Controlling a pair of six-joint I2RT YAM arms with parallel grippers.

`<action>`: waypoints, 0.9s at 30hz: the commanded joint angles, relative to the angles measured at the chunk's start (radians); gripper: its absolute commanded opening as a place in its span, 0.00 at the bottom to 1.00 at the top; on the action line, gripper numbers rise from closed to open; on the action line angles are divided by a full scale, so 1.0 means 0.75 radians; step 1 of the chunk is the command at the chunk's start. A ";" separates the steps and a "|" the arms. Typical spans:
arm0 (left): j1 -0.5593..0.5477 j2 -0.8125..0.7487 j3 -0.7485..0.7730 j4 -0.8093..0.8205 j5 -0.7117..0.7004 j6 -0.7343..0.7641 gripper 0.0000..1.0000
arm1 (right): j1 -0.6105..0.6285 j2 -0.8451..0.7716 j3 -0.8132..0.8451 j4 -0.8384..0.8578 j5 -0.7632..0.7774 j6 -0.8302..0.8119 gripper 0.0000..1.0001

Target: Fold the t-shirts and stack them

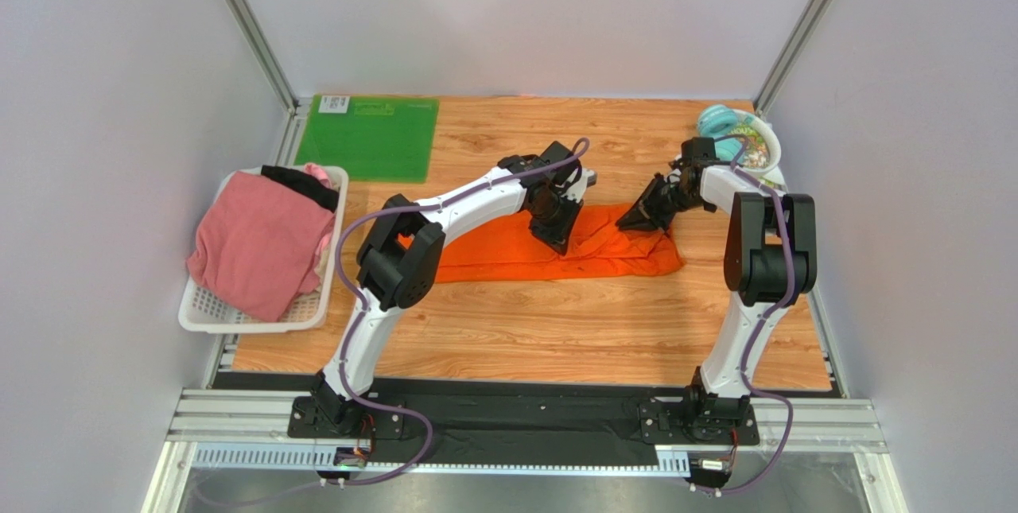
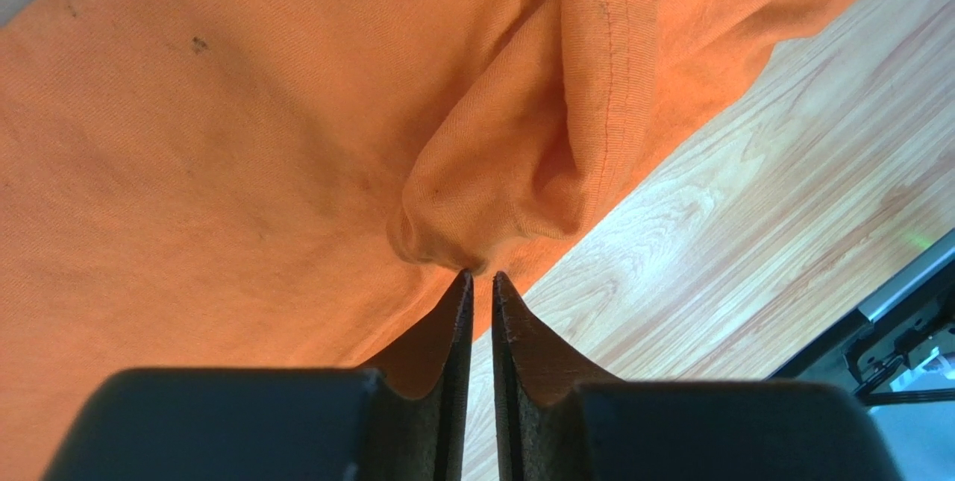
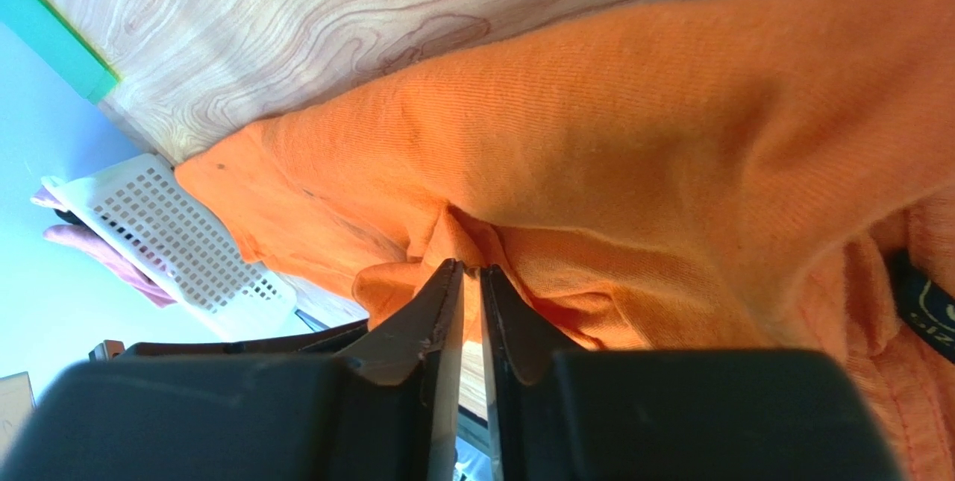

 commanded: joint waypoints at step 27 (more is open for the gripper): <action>-0.015 -0.160 -0.197 0.106 -0.085 -0.056 0.44 | 0.043 -0.226 -0.064 -0.002 -0.014 0.020 0.04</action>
